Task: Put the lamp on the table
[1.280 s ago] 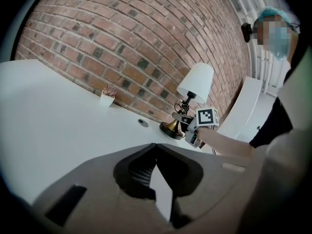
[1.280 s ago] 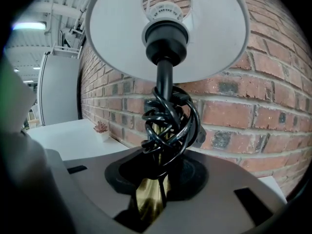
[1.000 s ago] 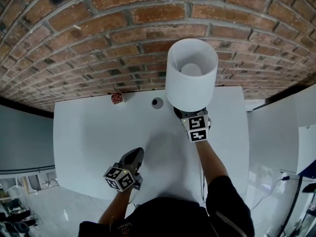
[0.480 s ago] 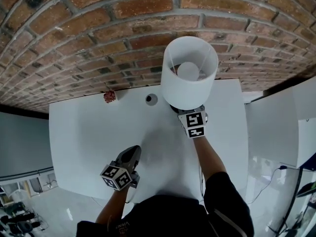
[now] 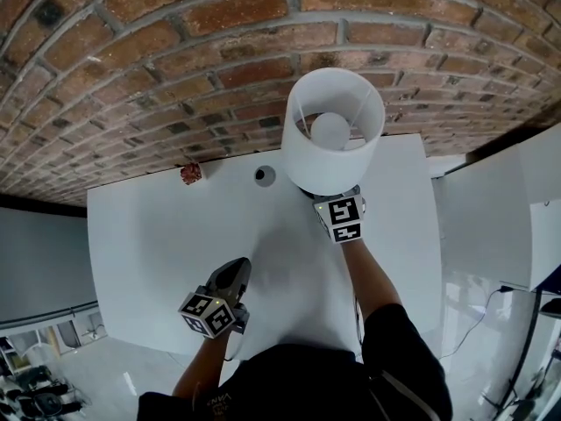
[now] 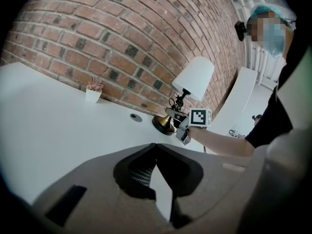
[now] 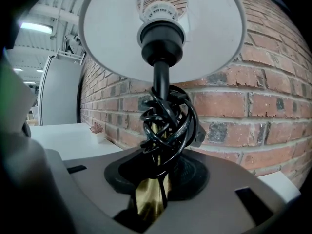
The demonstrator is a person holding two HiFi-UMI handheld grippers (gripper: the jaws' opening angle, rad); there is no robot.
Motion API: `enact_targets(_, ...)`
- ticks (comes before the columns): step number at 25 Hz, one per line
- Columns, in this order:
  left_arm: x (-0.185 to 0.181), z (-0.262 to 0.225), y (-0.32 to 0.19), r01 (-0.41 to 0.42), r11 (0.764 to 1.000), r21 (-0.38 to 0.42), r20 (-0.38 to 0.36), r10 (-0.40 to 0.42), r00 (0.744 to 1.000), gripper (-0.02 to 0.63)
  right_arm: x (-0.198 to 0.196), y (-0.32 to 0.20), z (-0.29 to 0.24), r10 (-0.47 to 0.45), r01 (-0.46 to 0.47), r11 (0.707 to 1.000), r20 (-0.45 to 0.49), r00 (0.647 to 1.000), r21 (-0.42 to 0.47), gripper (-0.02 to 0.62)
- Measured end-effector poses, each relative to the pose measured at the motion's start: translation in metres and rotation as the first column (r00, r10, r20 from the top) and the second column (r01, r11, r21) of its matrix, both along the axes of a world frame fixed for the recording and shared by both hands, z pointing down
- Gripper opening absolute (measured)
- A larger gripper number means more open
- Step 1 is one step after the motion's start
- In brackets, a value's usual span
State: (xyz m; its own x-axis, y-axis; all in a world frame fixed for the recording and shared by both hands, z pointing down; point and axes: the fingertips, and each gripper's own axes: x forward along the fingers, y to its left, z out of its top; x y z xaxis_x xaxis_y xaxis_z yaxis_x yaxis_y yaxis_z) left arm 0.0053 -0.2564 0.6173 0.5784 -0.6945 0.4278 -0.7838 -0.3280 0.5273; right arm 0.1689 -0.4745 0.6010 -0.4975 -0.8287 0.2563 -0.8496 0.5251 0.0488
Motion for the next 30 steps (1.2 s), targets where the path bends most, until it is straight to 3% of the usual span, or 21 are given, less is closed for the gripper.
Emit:
enact_targets(13, -0.006, -0.031, 0.009, 0.016, 0.997, 0.077, -0.032, -0.014, 0.999, 0.005, 0.016, 0.042, 0.005, 0.078, -0.079, 0.996, -0.034, 0.996, -0.049, 0.161)
enact_targets(26, -0.009, -0.065, 0.032, -0.079, 0.98, 0.18, -0.016, 0.083, 0.996, 0.003, 0.041, 0.118, -0.04, 0.208, -0.208, 0.978, -0.014, 0.978, -0.013, 0.154)
enact_targets(30, -0.011, -0.073, 0.043, -0.113, 0.974, 0.196, -0.015, 0.118, 0.993, 0.003, 0.046, 0.15, -0.05, 0.267, -0.267, 0.964, 0.007, 0.964, 0.001, 0.11)
